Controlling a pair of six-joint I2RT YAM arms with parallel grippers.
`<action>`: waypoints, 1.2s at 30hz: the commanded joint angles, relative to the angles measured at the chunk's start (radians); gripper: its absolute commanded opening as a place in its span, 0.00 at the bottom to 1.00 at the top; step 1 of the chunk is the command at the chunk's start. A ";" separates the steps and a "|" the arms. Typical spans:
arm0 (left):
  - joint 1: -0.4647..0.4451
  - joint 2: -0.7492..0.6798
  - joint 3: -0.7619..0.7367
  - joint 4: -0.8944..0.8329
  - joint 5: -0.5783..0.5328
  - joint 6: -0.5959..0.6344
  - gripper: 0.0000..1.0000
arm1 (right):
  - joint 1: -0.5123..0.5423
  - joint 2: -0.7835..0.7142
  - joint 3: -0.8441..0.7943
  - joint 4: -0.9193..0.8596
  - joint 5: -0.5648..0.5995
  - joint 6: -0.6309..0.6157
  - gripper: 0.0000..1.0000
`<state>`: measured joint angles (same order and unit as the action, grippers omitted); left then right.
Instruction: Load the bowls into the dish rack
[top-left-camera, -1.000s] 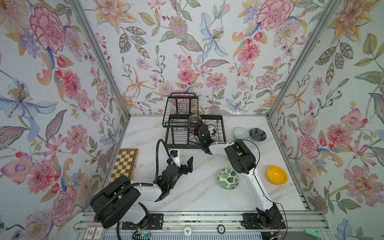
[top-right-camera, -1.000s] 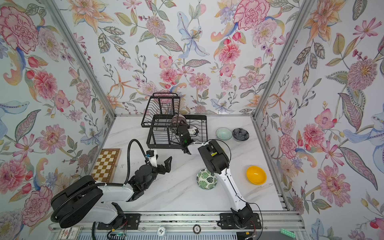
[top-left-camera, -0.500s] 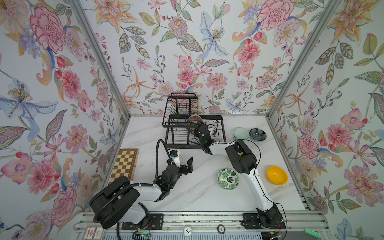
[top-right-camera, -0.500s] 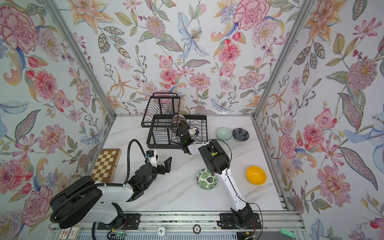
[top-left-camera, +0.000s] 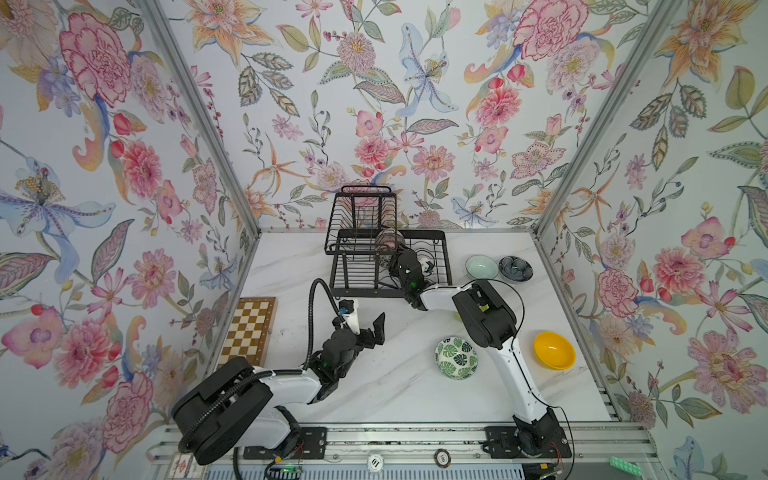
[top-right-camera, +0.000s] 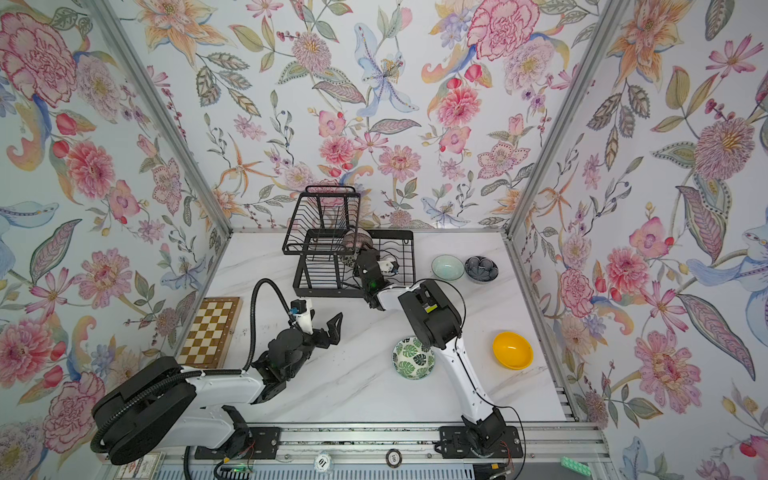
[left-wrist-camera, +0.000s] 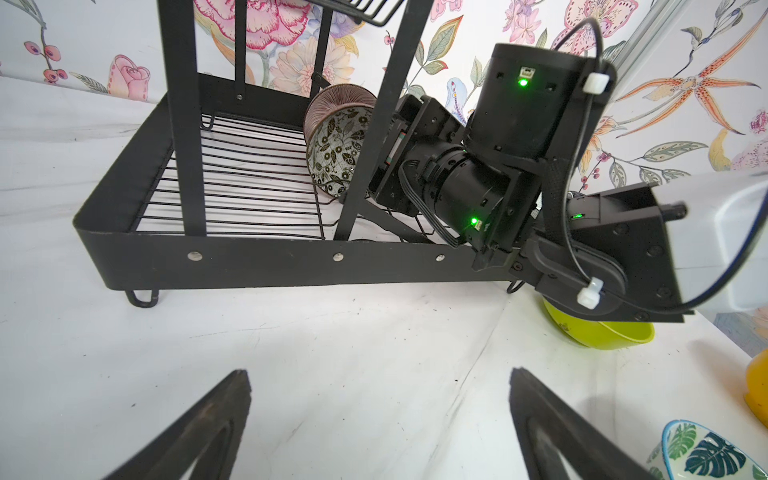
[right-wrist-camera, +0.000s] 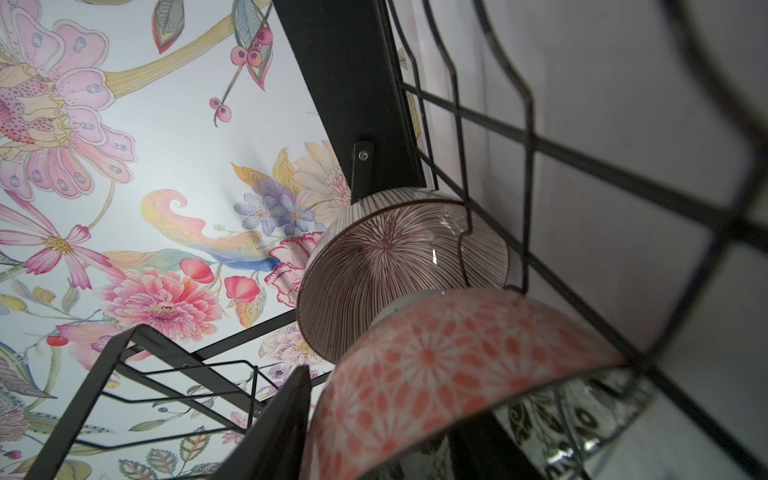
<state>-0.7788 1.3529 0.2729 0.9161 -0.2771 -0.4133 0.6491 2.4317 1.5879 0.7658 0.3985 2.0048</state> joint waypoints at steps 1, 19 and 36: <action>0.010 -0.023 0.016 -0.024 -0.027 -0.011 0.99 | -0.003 -0.053 -0.024 -0.028 -0.025 -0.030 0.54; 0.009 -0.066 0.013 -0.054 -0.025 -0.007 0.99 | -0.016 -0.077 -0.034 0.038 -0.067 -0.074 0.69; 0.008 -0.126 0.010 -0.109 -0.037 -0.008 0.99 | -0.015 -0.172 -0.158 0.072 -0.087 -0.062 0.95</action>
<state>-0.7788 1.2480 0.2733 0.8257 -0.2955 -0.4168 0.6395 2.3249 1.4593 0.8120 0.3183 1.9480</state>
